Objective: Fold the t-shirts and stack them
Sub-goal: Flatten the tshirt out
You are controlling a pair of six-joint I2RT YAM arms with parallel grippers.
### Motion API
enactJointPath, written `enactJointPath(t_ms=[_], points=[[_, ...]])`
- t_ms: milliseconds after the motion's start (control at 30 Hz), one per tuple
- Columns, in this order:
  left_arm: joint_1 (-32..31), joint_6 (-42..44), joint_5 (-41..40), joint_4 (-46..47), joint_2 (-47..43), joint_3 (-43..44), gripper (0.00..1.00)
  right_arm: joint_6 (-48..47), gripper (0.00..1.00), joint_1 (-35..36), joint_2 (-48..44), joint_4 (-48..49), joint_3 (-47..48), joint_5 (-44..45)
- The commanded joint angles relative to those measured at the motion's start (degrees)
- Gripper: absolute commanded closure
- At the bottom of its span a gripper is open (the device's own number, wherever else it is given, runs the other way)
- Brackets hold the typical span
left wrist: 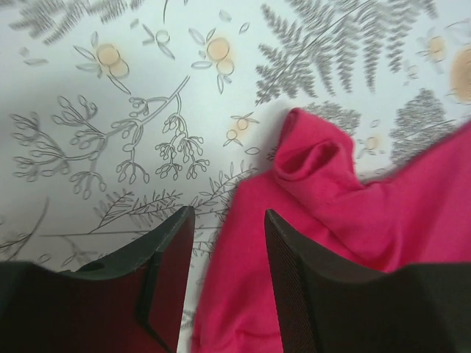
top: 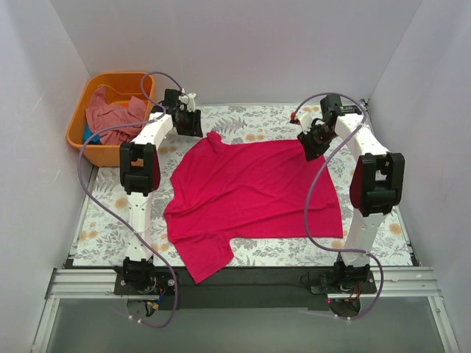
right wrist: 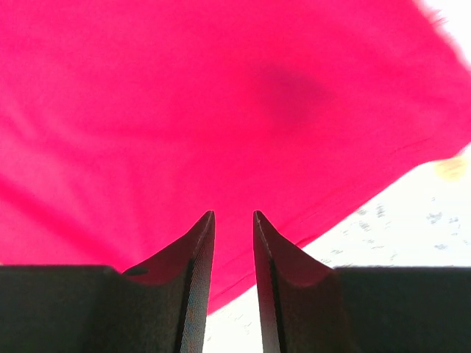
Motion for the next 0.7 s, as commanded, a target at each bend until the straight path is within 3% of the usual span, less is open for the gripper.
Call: enactJointPath(t_ms=[0,267,500,567,667], points=[[-0.45,-1.54,-1.11,2.33,-0.4,1.63,0.58,4.42,0.66,-0.94,4.67,1.85,6.82,-1.95],[-1.68,-1.01,1.88,4.36,-0.05,-4.0,0.55,9.5,0.64,-1.73,13.29,6.5,14.21,0.07],[-3.87,0.48,-0.66,5.33,1.01,-5.58,0.56,15.84,0.63,-2.0,19.27,12.57,19.66,2.53],[-4.58,1.1,-2.68,5.59,1.27,-5.59,0.58,16.37,0.63,-2.0,20.76,13.36,20.02,4.63],[-4.67,1.53,-6.37,5.33,2.24,-4.97,0.7,15.59,0.63,-2.17,21.91,13.37,18.62,8.84]])
